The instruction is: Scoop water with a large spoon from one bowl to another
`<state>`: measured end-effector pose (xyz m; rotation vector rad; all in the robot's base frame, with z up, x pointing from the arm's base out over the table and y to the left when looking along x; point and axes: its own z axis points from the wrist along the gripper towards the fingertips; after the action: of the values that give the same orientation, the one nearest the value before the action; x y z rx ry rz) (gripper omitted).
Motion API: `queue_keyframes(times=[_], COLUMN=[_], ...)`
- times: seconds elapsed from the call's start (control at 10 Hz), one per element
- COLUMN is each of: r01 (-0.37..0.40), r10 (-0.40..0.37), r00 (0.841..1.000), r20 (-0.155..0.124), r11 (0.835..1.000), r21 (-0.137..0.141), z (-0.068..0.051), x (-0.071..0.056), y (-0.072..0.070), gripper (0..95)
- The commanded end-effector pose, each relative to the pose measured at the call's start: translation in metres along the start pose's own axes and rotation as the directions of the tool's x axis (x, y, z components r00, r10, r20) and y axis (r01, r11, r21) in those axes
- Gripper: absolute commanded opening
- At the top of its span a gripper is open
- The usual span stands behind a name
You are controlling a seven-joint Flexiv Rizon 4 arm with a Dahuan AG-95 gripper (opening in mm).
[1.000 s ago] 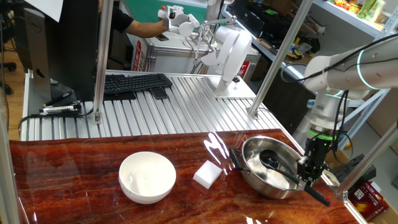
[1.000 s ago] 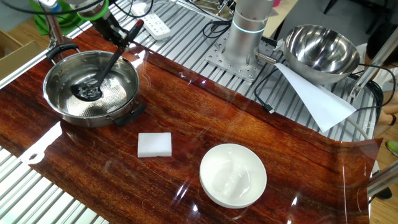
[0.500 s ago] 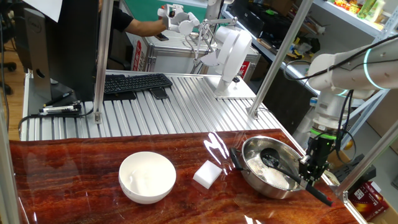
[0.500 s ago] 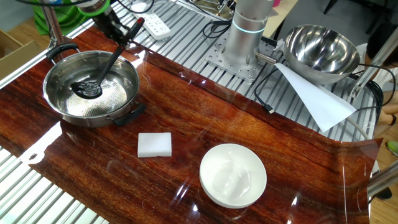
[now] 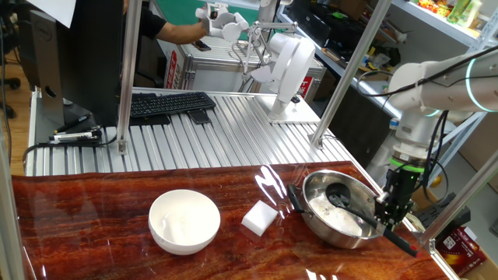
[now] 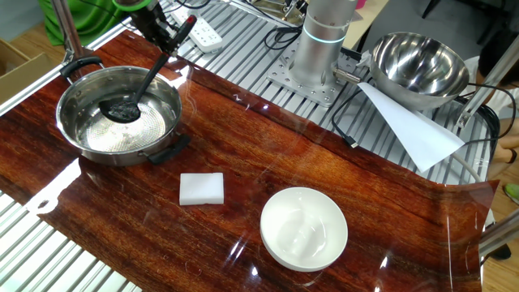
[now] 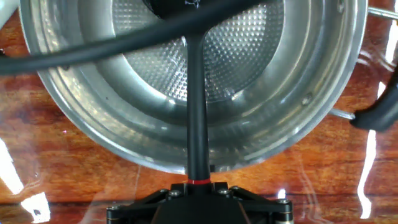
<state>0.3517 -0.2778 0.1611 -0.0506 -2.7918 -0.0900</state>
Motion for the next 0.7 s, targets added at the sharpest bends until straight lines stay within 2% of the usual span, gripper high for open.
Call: queue_keyframes(times=[0.1, 0.2, 0.3, 0.4, 0.7], r01=[0.0, -0.001, 0.001, -0.002, -0.009], r10=[0.0, 0.001, 0.0, 0.004, 0.012], r00=[1.0, 0.999, 0.999, 0.997, 0.994], r20=[-0.015, -0.032, -0.037, -0.078, -0.11], r11=[1.0, 1.0, 1.0, 1.0, 1.0], r21=[0.016, 0.023, 0.024, 0.028, 0.026], z=[-0.0063, -0.0096, -0.011, -0.0147, -0.0159], x=[-0.0016, -0.0025, -0.0028, -0.0032, -0.0017], y=[-0.0015, -0.0024, -0.0027, -0.0029, -0.0009], gripper=[0.0, 0.0, 0.0, 0.0, 0.0])
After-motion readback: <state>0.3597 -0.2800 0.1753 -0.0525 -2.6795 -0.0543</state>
